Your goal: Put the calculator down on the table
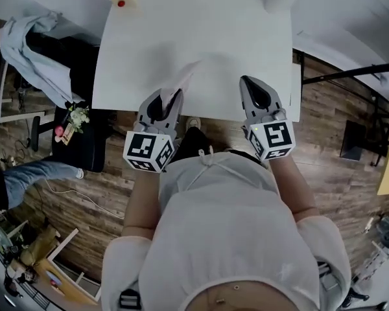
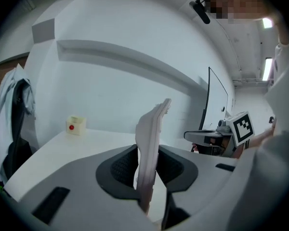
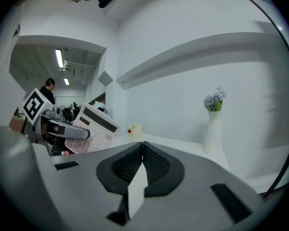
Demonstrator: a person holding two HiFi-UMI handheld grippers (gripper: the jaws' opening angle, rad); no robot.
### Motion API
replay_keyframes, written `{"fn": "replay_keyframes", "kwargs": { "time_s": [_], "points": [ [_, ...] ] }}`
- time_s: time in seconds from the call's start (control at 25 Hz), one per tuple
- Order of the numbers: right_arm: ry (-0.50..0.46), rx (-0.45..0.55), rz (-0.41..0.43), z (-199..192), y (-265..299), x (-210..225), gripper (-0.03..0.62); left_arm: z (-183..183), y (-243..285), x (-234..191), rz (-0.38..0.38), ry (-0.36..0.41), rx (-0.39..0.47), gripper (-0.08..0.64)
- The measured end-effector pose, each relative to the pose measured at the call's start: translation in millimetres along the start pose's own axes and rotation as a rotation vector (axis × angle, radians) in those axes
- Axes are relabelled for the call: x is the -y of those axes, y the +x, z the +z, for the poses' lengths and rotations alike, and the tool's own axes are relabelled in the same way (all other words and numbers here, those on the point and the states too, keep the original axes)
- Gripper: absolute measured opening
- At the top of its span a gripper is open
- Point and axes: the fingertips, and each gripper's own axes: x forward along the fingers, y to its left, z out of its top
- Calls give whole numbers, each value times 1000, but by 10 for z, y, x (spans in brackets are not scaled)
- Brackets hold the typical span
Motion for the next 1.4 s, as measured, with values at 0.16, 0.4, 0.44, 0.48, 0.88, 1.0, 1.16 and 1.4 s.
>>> {"fn": "replay_keyframes", "kwargs": {
  "time_s": [0.16, 0.4, 0.44, 0.48, 0.88, 1.0, 1.16, 1.4],
  "points": [
    [28, -44, -47, -86, 348, 61, 8, -148, 336, -323, -53, -17, -84, 109],
    [65, -115, -112, -344, 644, 116, 8, -486, 733, -614, -142, -105, -205, 109],
    [73, -127, -122, -391, 678, 134, 8, -536, 792, -641, -156, -124, -223, 109],
    [80, -138, -132, -436, 710, 149, 8, -586, 849, -667, -169, -143, -239, 109],
    [112, -212, -169, -705, 1010, 187, 8, -858, 1163, -908, -219, -227, -315, 110],
    [121, -221, -170, -749, 1083, 185, 8, -885, 1232, -992, -211, -227, -320, 120],
    [132, -238, -169, -818, 1172, 178, 8, -953, 1303, -1147, -182, -230, -337, 141],
    [134, -260, -170, -884, 1267, 163, 8, -1067, 1339, -1314, -167, -204, -369, 163]
  ]
}}
